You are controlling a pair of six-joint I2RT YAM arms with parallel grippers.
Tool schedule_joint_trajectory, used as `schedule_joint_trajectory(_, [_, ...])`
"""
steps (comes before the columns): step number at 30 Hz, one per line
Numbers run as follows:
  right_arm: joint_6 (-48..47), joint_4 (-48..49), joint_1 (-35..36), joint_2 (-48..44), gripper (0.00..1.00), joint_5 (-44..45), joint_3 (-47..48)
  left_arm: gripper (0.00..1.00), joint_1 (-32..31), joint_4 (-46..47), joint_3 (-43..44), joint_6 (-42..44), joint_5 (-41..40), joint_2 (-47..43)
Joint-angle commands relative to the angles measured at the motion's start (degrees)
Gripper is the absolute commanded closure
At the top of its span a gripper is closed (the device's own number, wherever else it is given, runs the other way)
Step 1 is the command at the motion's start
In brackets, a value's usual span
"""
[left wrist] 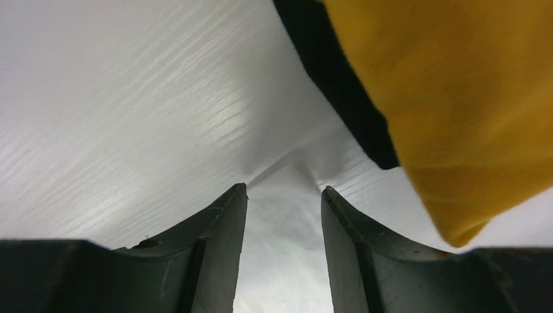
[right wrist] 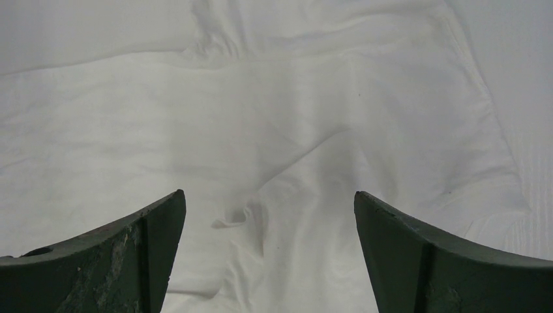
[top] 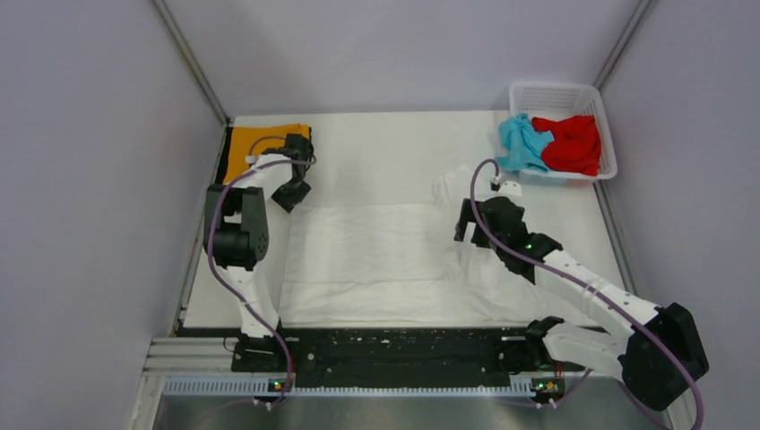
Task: Fold and stack the t-shirts
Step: Grab the side of the flattened tshirt furthest away from the robot with both arms
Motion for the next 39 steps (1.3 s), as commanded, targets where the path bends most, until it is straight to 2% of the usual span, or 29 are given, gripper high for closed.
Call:
schedule_joint_trajectory(1, [1.71, 1.12, -0.03, 0.34, 0.01, -0.53, -0.12, 0.49, 0.66, 0.76, 3.87, 2.0, -1.44, 2.86])
schedule_joint_trajectory(7, [1.84, 1.4, 0.0, 0.39, 0.01, -0.44, -0.2, 0.51, 0.66, 1.61, 3.12, 2.21, -0.21, 5.33])
schedule_joint_trajectory(12, [1.69, 1.46, 0.01, 0.18, 0.01, -0.46, -0.08, 0.62, 0.58, 0.88, 0.88, 1.76, 0.57, 4.42])
schedule_joint_trajectory(18, [0.82, 1.93, 0.03, 1.65, 0.01, -0.03, 0.51, 0.7, -0.6, -0.9, -2.96, 0.84, -0.21, 0.59])
schedule_joint_trajectory(23, [0.19, 2.0, 0.0, 3.68, 0.01, 0.66, 1.49, 0.85, -1.39, -2.92, -3.07, 1.17, -0.71, 0.66])
schedule_joint_trajectory(24, [0.11, 1.99, -0.03, 3.97, 0.01, 0.9, 1.59, 0.89, -1.56, -3.18, -2.99, 1.43, -0.7, 0.75])
schedule_joint_trajectory(25, [0.08, 1.99, -0.03, 4.21, 0.01, 1.08, 1.67, 0.99, -1.69, -3.43, -2.91, 1.7, -0.74, 0.78])
schedule_joint_trajectory(26, [0.08, 2.04, 0.01, 4.36, 0.01, 1.35, 1.7, 1.0, -1.85, -3.41, -2.81, 2.16, -0.86, 0.67])
schedule_joint_trajectory(32, [-1.57, 2.67, -1.16, 7.7, 0.01, 4.02, 4.92, 1.0, -2.71, -4.52, -0.06, 3.56, -4.6, -2.36])
schedule_joint_trajectory(36, [-0.54, -0.26, -6.78, 15.61, 0.01, 1.83, 12.16, 1.0, -3.15, -6.69, 3.47, 4.8, -6.92, -4.08])
schedule_joint_trajectory(39, [-3.14, -0.79, -8.16, 22.43, 0.01, 1.99, 18.94, 1.0, -3.61, -6.73, 3.36, 5.97, -6.74, -4.93])
